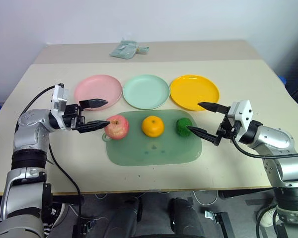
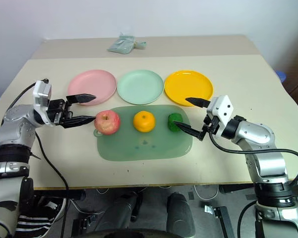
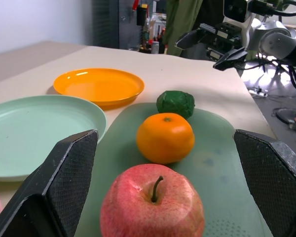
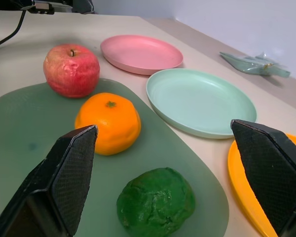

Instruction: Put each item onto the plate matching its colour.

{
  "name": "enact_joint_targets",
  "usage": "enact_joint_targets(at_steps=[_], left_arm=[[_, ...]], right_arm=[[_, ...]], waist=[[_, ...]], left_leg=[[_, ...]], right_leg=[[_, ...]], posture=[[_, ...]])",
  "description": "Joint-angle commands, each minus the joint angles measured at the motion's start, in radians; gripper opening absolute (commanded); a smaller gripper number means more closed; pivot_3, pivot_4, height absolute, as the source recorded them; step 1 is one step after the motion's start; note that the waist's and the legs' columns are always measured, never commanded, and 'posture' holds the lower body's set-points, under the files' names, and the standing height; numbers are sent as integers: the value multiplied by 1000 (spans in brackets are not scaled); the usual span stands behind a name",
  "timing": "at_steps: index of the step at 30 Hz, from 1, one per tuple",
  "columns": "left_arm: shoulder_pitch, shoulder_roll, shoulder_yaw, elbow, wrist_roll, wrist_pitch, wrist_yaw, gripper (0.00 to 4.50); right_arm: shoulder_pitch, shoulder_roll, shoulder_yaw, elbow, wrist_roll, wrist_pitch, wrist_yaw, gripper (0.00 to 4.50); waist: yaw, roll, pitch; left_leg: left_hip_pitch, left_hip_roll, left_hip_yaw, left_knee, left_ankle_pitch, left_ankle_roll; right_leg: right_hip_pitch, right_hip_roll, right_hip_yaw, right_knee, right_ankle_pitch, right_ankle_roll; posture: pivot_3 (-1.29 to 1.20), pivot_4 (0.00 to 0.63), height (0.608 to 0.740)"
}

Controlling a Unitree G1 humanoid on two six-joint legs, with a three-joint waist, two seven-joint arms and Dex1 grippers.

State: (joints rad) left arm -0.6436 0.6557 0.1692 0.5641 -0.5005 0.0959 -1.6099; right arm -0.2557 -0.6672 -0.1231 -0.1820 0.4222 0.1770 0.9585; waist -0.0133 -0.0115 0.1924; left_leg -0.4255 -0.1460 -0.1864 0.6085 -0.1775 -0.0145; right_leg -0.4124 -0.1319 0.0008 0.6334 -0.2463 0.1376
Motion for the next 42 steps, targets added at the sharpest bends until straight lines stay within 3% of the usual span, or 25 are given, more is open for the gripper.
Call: enact_joint_targets(at_steps=[1,18,30,42], left_arm=[[-24,2,6,2,1,-20,-3,4500],[24,24,23,-64,-12,3,16,4500],[139,37,63,-219,-69,102,75,4500],[97,58,32,-139,-22,53,56,4500]], right_arm=[[-34,2,1,6,-2,-21,5,4431],[-56,15,19,32,-1,-36,30,4431],[-105,-20,13,65,14,-11,102,4431],[-64,-49,2,-36,21,39,88,4431]], waist=[[0,0,0],[0,0,0],[-1,0,0],[2,0,0]], left_leg=[[0,0,0,0,0,0],[0,0,0,0,0,0],[0,0,0,-1,0,0],[0,0,0,-1,0,0]], right_leg=[[0,0,0,0,0,0],[0,0,0,0,0,0],[0,0,0,0,0,0],[0,0,0,0,-1,-2]], posture=[[0,150,740],[0,150,740],[0,150,740],[0,150,740]])
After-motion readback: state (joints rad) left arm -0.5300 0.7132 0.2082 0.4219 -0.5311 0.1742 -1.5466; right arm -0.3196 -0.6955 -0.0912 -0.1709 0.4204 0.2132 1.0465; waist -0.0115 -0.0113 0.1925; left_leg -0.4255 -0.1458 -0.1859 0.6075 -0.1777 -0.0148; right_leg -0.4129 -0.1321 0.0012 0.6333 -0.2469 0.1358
